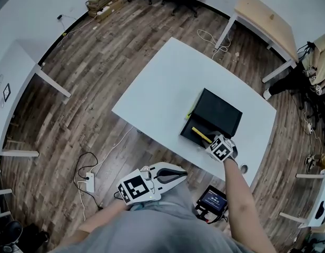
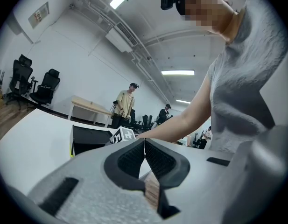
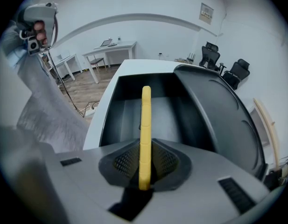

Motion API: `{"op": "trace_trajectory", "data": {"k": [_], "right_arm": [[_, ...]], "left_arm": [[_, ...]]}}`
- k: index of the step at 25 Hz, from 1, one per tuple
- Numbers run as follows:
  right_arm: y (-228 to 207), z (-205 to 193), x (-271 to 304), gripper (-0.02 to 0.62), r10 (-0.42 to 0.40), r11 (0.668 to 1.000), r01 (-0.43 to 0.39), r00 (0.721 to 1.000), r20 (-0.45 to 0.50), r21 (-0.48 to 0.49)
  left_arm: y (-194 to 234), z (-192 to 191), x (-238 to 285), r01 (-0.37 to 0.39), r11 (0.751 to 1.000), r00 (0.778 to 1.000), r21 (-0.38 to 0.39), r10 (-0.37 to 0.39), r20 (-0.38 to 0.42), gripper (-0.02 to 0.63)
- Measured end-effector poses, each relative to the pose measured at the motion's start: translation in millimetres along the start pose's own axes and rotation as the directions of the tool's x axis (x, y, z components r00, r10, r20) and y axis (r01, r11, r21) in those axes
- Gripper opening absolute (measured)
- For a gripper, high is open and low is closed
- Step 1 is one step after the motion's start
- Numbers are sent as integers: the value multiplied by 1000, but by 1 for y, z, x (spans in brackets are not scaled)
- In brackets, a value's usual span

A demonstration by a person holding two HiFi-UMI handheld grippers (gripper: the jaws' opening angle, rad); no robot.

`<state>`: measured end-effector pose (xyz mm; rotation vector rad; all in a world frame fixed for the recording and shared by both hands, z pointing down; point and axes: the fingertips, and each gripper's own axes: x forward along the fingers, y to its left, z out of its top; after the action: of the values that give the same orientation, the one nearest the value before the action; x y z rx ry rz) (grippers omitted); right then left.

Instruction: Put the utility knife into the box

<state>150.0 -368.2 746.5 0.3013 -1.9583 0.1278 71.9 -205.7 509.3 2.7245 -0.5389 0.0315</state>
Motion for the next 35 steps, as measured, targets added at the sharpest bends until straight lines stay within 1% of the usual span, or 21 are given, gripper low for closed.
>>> {"op": "trace_trajectory", "data": {"k": [4, 10, 21, 29, 35], "right_arm": [[0, 0, -1, 72, -14, 1000, 14, 1000, 5, 3], [0, 1, 0, 72, -27, 999, 26, 999, 22, 44], [-2, -1, 0, 72, -11, 999, 10, 1000, 25, 50], [-2, 4, -3, 72, 5, 997, -10, 998, 67, 75], [-4, 9, -10, 72, 7, 998, -13, 996, 86, 67]], "left_arm": [[-3, -1, 1, 3, 1000, 1000, -1, -3, -3, 18], [-5, -2, 2, 14, 1000, 1000, 2, -14, -8, 18], [-6, -2, 6, 8, 1000, 1000, 6, -8, -8, 18], [-6, -4, 4, 8, 1000, 1000, 12, -8, -15, 18], [-6, -3, 5, 18, 1000, 1000, 15, -18, -16, 18]]}}
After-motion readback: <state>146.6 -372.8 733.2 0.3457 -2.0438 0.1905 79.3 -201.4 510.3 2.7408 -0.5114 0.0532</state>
